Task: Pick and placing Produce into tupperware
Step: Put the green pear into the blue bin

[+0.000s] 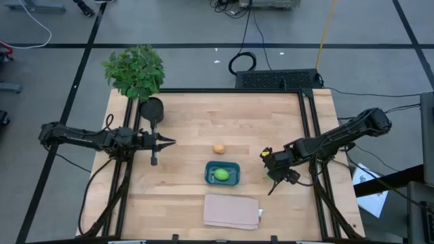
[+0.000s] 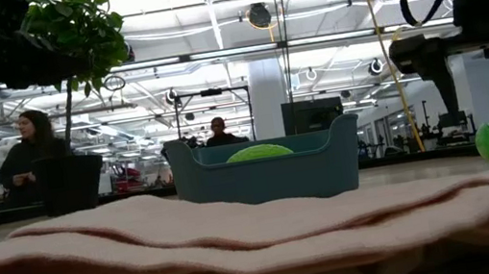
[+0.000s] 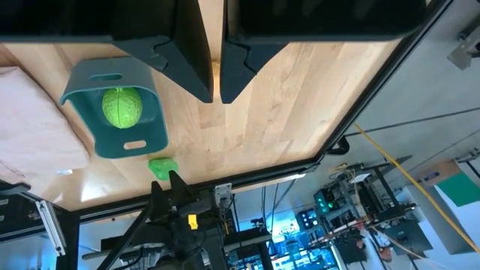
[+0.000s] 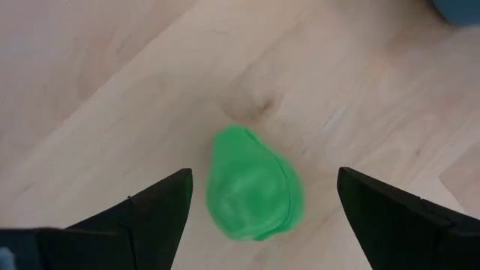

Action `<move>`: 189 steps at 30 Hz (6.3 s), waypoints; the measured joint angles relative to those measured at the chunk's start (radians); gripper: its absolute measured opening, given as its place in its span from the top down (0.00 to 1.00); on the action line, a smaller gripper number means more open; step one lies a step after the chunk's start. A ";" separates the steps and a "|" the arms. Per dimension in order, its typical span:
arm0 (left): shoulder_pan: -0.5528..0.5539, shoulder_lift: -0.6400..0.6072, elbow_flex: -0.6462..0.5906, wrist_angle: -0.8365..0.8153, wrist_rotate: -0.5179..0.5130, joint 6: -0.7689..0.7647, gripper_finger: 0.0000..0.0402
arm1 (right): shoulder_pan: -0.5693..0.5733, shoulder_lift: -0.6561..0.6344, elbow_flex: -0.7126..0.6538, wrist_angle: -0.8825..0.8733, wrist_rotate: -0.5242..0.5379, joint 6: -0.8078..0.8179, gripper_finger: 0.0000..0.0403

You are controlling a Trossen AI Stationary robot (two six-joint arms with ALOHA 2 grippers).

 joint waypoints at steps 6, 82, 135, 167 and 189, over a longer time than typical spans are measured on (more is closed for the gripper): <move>0.000 0.000 0.000 0.000 0.000 0.003 0.92 | -0.010 0.000 -0.005 0.035 0.003 -0.041 0.19; 0.000 0.000 0.000 -0.001 0.000 0.003 0.92 | -0.082 -0.004 -0.045 0.187 0.066 0.061 0.42; 0.000 0.000 0.000 0.001 0.001 -0.021 0.92 | -0.151 -0.135 0.271 0.130 0.047 0.742 0.43; 0.000 0.000 0.000 0.001 0.001 -0.011 0.92 | -0.276 0.147 0.225 0.483 -0.186 0.739 0.43; 0.000 0.000 0.000 0.000 0.001 0.000 0.92 | -0.295 0.333 0.602 0.079 -0.215 0.484 0.43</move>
